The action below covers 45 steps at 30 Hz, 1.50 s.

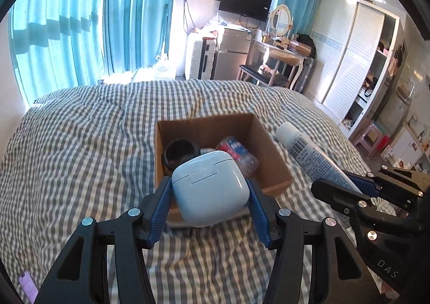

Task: Organize objects
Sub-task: 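Lift the earbuds case and toothpaste tube and carry both over the box, then open the left gripper into the box while the right gripper releases the toothpaste tube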

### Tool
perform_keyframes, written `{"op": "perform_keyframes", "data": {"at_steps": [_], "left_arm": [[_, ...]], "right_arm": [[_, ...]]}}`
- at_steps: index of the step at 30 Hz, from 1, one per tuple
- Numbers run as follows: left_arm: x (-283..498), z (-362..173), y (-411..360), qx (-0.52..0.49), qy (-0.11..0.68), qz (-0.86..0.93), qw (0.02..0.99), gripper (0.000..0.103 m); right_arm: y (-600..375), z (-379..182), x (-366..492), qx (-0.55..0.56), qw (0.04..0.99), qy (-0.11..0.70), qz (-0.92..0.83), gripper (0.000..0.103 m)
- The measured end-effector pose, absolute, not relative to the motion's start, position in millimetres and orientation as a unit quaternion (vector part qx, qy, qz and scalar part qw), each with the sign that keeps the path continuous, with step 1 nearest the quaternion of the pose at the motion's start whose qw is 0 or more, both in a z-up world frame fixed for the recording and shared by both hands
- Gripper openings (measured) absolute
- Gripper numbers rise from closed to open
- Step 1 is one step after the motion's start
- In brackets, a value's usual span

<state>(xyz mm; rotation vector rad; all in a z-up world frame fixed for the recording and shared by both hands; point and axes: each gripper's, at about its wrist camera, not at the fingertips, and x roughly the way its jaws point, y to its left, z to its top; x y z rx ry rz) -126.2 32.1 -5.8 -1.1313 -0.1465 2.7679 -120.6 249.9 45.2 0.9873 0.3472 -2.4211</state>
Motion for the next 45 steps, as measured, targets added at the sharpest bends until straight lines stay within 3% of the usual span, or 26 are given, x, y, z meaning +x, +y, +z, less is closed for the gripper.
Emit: {"op": "perform_keyframes", "data": {"at_steps": [12, 24, 45], "left_arm": [[-209.8, -11.6, 33.0, -0.387, -0.042, 0.918, 0.075, 0.056], [-274.8, -51.1, 44.9, -0.407, -0.015, 0.909, 0.089, 0.056], [-282.3, -113.4, 48.0, -0.447, 0.009, 0.890, 0.085, 0.056]], "right_arm": [[234.4, 39.5, -202.9, 0.372, 0.242, 0.113, -0.889, 0.016], [238.0, -7.6, -278.9, 0.415, 0.229, 0.089, -0.876, 0.016], [240.5, -64.9, -294.8, 0.467, 0.228, 0.087, -0.850, 0.016]]}}
